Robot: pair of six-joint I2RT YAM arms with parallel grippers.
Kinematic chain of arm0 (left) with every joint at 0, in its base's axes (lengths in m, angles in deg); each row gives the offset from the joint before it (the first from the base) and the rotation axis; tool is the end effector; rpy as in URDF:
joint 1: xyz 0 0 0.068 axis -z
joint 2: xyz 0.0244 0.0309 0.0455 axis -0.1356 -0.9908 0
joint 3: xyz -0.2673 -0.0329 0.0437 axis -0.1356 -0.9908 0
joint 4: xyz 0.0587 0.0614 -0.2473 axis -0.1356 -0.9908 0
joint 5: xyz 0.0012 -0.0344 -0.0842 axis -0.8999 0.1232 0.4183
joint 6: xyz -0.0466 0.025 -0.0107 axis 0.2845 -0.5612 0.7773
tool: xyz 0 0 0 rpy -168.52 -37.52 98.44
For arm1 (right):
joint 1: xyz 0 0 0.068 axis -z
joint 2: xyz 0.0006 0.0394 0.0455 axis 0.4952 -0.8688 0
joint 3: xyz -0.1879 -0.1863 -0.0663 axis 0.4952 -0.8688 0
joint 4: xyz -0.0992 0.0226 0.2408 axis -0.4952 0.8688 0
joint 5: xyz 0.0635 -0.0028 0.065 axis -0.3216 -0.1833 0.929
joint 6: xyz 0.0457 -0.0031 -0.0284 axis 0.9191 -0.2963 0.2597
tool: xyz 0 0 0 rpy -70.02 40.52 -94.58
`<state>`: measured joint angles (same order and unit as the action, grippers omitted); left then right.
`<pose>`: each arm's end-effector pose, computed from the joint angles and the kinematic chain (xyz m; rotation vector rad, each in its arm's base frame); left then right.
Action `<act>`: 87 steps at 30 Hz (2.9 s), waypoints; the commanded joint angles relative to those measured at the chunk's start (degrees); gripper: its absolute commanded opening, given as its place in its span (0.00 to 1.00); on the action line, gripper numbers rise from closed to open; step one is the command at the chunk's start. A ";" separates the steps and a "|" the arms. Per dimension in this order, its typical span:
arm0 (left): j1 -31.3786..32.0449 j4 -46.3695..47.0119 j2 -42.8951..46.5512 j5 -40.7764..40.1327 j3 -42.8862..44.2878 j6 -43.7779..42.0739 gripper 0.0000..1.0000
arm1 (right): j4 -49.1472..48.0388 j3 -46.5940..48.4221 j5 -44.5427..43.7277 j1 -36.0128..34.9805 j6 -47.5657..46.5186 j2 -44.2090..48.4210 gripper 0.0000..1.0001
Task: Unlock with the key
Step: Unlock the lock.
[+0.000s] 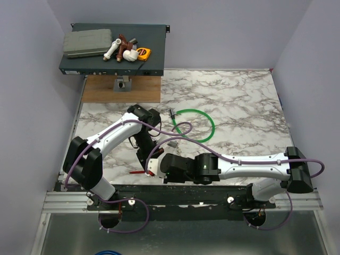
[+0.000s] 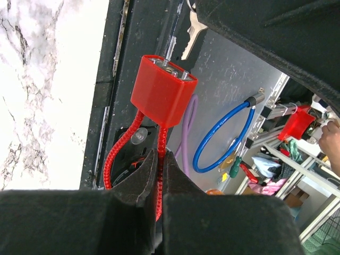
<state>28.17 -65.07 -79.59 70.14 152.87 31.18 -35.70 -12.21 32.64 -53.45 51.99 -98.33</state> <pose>0.1796 -0.1580 0.2565 -1.3793 -2.3063 0.9346 0.0447 0.3053 0.2747 -1.7624 1.7495 0.2579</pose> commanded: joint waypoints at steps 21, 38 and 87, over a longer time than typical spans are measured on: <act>1.21 0.32 1.48 0.96 0.34 -0.49 0.00 | -3.24 1.51 0.40 1.48 -0.67 -0.23 0.01; 1.12 0.38 1.14 1.38 0.54 -0.91 0.00 | -3.74 0.94 2.61 1.50 -0.45 -1.11 0.01; -5.90 8.14 4.46 14.97 4.00 1.02 0.00 | -37.26 -10.23 -5.13 1.48 4.93 7.61 0.01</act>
<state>21.94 -60.48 -75.59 77.85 154.59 33.52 -57.62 -24.04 24.62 -51.75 57.43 -91.88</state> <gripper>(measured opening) 0.010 0.011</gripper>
